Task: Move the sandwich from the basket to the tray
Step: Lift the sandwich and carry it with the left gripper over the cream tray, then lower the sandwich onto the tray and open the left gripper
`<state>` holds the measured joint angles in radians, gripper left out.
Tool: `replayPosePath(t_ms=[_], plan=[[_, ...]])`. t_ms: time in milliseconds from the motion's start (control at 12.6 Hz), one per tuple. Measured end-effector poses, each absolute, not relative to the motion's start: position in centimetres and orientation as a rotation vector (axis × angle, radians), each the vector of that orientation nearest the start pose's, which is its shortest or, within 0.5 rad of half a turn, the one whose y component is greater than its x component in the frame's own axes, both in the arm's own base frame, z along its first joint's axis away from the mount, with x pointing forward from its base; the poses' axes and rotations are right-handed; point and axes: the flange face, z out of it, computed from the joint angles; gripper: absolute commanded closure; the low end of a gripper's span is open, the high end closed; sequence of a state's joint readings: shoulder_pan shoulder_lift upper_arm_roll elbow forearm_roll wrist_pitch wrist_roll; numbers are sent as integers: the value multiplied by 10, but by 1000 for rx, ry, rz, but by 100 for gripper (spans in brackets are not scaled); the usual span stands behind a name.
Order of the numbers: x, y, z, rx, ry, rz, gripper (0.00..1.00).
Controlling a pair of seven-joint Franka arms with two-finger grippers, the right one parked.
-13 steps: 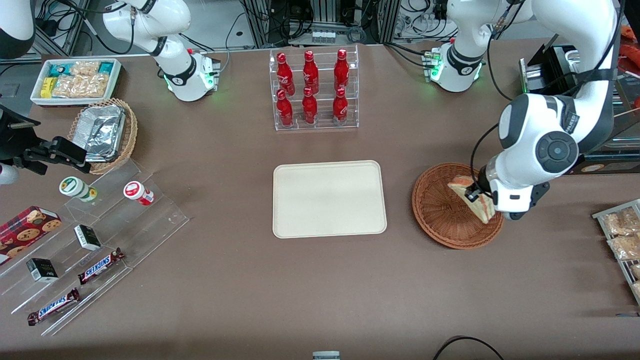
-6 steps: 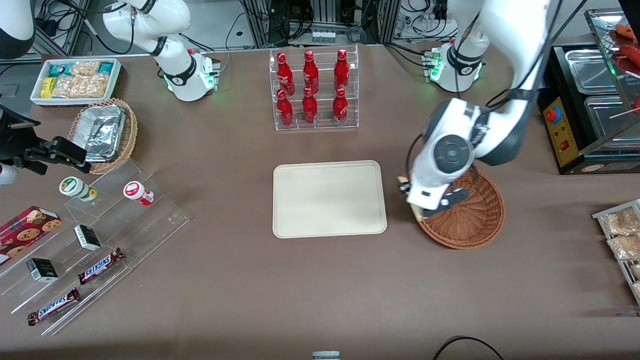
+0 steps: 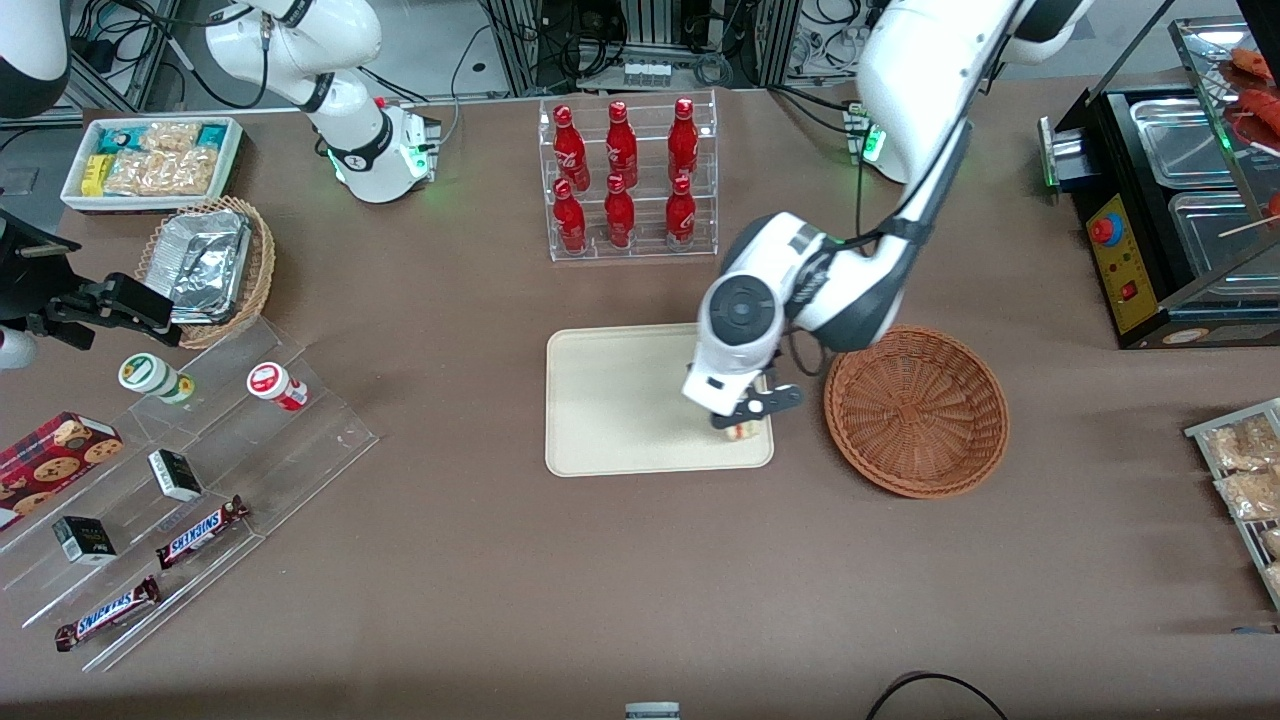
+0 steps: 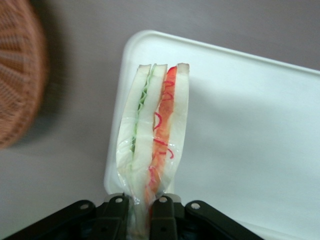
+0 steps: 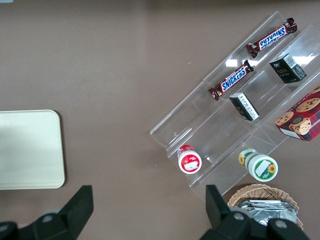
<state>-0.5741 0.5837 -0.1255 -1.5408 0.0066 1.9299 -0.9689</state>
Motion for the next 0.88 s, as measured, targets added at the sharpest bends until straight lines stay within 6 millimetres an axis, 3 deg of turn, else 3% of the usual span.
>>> replayPosePath(t_ms=[159, 319, 796, 876], plan=[[516, -466, 289, -3005, -442, 254, 91], [511, -490, 277, -3010, -436, 251, 91], [516, -518, 246, -3022, -448, 249, 87], [516, -518, 240, -3021, -448, 252, 79]])
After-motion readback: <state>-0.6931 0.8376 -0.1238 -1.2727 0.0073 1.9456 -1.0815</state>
